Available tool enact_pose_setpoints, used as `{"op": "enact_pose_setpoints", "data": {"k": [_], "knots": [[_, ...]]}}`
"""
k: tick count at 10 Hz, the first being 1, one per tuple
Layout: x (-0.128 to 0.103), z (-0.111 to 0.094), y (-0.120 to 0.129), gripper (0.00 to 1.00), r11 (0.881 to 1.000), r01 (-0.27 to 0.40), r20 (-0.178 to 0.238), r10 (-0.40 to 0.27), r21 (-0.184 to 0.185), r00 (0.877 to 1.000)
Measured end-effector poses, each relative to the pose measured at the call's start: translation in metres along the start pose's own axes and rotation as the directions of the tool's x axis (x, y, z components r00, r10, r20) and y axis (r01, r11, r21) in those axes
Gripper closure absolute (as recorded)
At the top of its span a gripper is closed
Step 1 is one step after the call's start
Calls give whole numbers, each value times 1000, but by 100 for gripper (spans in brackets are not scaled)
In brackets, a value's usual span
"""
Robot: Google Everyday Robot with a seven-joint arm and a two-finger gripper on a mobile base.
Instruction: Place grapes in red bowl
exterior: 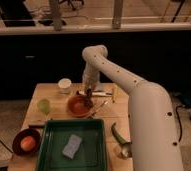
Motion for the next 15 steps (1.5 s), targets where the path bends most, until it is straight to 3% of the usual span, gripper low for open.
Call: {"op": "enact_pose_setpoints", "data": {"k": [15], "knots": [[-2,3,3,98,998,66,58,-66,9,996]]}}
